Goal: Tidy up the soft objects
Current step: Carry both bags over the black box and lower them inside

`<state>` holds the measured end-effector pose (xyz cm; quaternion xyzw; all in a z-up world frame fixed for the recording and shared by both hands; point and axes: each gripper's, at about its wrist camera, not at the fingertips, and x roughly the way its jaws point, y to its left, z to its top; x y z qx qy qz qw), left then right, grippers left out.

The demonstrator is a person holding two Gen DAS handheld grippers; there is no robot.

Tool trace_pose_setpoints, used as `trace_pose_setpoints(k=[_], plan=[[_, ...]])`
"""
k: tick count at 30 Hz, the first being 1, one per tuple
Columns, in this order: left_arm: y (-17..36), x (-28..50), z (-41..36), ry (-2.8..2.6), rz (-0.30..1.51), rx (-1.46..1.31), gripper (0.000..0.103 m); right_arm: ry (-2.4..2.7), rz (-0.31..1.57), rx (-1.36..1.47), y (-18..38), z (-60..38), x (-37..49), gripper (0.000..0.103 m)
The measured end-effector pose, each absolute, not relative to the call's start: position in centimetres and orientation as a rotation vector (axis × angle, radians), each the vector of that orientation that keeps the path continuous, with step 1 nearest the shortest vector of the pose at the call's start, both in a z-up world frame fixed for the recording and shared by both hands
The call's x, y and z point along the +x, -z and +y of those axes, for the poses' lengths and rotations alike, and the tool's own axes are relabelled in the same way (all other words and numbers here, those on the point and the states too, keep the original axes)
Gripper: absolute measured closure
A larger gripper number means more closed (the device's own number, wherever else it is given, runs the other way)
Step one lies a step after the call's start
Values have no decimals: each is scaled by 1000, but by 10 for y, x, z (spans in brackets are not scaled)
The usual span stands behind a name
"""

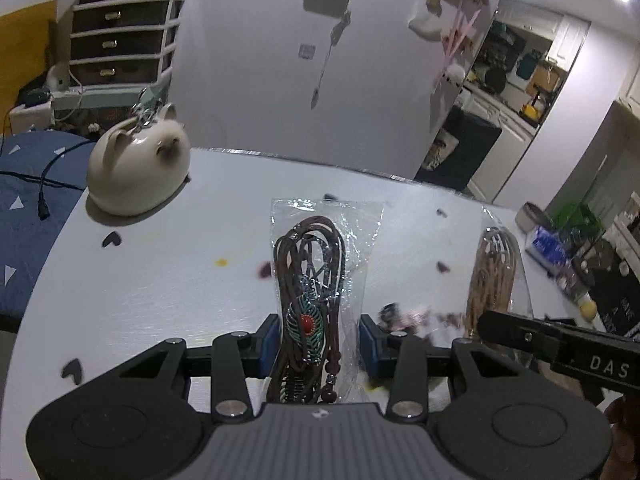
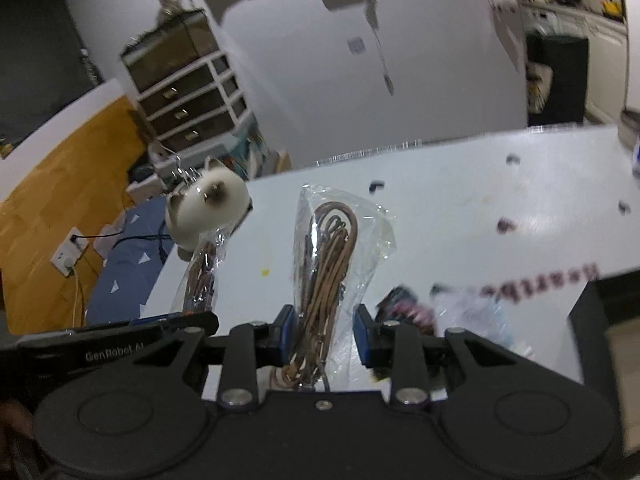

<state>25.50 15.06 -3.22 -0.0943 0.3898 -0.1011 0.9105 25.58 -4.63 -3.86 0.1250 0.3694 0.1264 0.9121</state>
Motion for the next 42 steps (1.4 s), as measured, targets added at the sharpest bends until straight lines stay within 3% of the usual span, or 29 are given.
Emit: trace_pose_setpoints(k=[16,30,40,42], plan=[[29,223,-42,185,835,-340,60,-400,778,219,27,-240,248,71],[86,242,-190,352,1081,-497,60,-357,921,154,69,-380,241,71],[116,259,-218,153,1141,-258,60,-336,972,171,90,-419,247,71],[117,261,-217,131,1150,-238,56,-353,981,172,94,-417,251,71]])
